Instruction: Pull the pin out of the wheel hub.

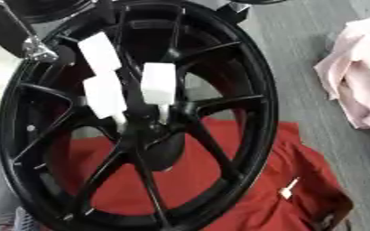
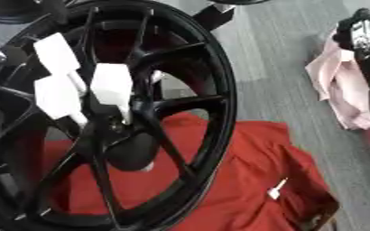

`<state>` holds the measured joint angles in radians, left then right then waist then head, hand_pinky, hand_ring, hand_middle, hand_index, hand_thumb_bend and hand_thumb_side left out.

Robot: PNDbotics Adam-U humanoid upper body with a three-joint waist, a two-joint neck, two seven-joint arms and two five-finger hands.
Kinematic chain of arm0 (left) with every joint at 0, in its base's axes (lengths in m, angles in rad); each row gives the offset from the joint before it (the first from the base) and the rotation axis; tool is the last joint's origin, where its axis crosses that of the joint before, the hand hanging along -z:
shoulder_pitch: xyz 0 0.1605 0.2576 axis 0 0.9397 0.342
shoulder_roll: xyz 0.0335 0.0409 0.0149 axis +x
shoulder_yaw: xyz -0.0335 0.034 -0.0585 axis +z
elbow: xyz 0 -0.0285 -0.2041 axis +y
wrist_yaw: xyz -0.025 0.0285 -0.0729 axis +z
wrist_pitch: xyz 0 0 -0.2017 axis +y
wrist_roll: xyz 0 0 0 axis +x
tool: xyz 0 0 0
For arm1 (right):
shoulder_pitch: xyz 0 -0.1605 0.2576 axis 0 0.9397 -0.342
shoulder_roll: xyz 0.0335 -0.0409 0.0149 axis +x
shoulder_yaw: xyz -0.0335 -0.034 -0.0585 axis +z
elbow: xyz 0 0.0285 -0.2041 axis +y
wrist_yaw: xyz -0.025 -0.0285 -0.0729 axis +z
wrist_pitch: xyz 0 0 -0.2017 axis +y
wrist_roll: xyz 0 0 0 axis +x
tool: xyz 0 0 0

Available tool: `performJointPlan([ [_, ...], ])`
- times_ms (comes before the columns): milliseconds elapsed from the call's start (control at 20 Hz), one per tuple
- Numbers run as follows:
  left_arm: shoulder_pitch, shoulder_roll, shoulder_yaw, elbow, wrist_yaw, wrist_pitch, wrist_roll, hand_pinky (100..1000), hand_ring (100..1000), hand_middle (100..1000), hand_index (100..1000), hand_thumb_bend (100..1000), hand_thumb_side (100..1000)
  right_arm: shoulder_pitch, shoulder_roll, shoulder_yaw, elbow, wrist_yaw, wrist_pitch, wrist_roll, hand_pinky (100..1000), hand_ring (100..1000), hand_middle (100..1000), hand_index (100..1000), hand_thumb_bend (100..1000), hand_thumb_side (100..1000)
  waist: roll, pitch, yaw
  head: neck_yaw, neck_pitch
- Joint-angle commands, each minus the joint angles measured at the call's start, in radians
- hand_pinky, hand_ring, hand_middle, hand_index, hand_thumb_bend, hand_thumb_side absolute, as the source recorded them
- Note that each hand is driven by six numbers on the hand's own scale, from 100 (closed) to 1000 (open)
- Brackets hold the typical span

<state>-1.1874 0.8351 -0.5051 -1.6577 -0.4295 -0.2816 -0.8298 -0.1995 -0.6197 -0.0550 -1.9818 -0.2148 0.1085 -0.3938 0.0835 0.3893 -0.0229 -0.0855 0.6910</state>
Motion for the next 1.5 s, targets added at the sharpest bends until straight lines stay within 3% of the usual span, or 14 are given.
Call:
performJointPlan([
  [50,-0.017,0.01,0.003,0.007,-0.007,-0.087,-0.077,860,818,785,825,363,100,-0.009,-0.01,-0.006,-0.018,-0.006,-0.003,-0.006,759,678,591,621,100,676,-0.005,-0.015,-0.002,0.006,-0.016],
  [1300,-0.011,-0.027,-0.061,0.082,-0.017,-0.132,-0.077,845,796,731,789,286,100,-0.015,0.005,-0.006,-0.018,-0.02,-0.007,-0.014,758,677,590,620,100,693,-0.003,-0.007,-0.012,0.042,-0.021],
  [1500,-0.01,-0.028,-0.064,0.083,-0.017,-0.134,-0.077,836,772,672,744,258,100,-0.015,0.008,-0.007,-0.018,-0.022,-0.007,-0.017,758,677,590,620,100,694,-0.002,-0.009,-0.013,0.046,-0.022],
])
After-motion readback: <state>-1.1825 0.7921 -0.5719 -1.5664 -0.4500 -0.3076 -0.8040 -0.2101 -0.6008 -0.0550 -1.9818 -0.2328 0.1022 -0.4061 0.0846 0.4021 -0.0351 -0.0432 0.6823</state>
